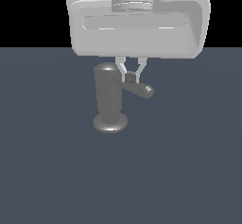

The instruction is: Turn on the faucet by rotating a designated handle.

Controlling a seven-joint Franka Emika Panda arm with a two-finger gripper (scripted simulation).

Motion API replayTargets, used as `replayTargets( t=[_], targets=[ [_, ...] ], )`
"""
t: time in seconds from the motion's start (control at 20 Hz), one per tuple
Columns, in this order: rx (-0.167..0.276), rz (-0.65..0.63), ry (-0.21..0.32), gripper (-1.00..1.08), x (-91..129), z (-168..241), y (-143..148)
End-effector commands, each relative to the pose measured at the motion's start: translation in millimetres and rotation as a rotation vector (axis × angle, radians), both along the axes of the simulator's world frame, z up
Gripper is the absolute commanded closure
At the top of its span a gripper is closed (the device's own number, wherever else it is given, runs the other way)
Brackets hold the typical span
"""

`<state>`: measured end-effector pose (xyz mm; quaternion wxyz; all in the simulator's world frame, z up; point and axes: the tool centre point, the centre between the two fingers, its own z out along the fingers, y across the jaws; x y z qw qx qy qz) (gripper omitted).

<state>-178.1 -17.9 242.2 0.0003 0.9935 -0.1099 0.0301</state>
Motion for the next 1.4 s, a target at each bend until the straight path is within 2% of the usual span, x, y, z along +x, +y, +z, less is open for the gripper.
replayTargets(
  t=[0.0,1.35],
  targets=[
    [0.001,-0.005,0.005,1.08,6,-3,-9],
    [0.006,-0.020,0.043,1.08,64,-17,-97]
  ],
)
